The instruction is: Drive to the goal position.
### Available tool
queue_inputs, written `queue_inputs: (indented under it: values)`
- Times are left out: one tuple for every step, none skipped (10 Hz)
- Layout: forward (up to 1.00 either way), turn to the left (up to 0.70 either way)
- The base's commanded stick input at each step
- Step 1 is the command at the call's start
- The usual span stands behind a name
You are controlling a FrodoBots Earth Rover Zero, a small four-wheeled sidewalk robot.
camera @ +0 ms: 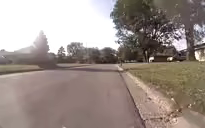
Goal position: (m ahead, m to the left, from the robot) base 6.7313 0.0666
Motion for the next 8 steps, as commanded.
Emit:
queue_inputs:
  values:
    - [0.85,-0.25]
    - [0.85,-0.04]
    - [0.85,0.0]
    - [0.85,0.0]
    - [0.85,0.0]
    - [0.85,0.0]
    - [0.85,0.0]
    - [0.85,0.0]
